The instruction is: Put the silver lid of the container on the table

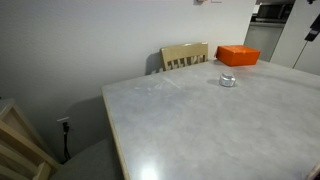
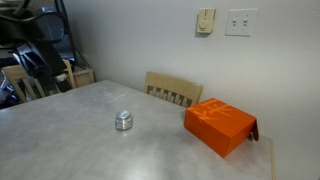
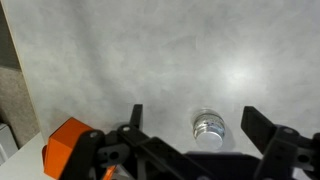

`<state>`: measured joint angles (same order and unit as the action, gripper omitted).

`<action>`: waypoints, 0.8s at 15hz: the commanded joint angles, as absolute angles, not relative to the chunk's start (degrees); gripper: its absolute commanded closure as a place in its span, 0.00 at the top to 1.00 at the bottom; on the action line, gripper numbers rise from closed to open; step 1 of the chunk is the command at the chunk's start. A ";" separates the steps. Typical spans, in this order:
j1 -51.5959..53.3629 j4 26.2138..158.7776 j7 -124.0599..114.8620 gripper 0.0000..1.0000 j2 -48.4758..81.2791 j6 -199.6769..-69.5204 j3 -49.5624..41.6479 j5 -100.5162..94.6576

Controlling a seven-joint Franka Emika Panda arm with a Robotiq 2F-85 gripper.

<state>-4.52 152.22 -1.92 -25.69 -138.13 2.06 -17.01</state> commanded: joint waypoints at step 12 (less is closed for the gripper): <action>-1.73 117.00 9.89 1.00 12.56 -135.30 1.39 -4.27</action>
<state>-2.29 124.10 6.83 5.20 -137.83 1.61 -7.72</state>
